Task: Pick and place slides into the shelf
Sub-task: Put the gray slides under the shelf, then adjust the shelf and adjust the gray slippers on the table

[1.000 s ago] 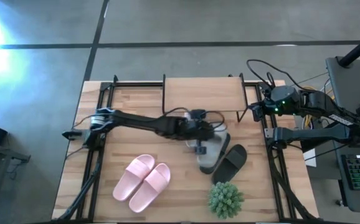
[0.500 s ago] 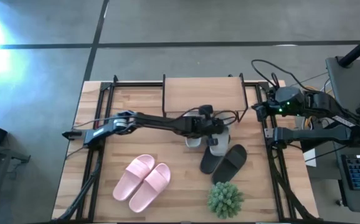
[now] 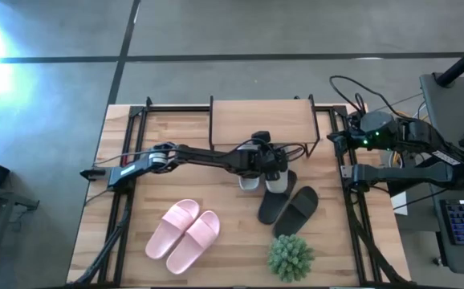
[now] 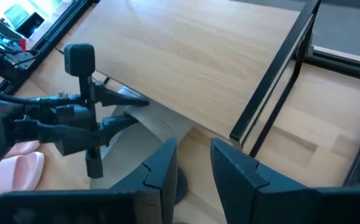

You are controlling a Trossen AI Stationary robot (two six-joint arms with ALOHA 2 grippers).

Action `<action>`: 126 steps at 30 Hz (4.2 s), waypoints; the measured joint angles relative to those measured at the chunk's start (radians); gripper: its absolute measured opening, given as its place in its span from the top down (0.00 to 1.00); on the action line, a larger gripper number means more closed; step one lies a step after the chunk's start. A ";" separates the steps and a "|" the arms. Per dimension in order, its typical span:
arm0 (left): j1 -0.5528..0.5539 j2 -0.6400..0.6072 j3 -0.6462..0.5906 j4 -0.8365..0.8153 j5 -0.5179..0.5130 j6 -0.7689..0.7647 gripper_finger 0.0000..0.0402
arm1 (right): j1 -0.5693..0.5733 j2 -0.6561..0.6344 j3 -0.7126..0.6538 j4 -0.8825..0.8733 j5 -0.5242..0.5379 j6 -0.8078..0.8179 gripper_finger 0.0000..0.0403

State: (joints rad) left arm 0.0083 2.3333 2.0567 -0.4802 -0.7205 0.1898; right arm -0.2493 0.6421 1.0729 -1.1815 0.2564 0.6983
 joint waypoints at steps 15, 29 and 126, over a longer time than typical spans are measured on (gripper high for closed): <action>-0.026 -0.013 0.005 -0.085 0.066 -0.001 0.74 | 0.000 0.000 0.000 -0.072 0.005 0.000 0.78; -0.095 -0.185 -0.002 -0.300 0.146 -0.270 0.74 | 0.004 0.001 -0.010 -0.098 -0.169 -0.004 0.78; -0.223 -0.540 -0.604 -0.347 -0.102 -0.826 0.97 | 0.387 0.329 -0.297 0.463 -0.307 -0.004 0.98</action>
State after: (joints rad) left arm -0.2142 1.7933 1.4525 -0.8275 -0.8224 -0.6367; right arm 0.1375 0.9715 0.7757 -0.7187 -0.0505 0.6941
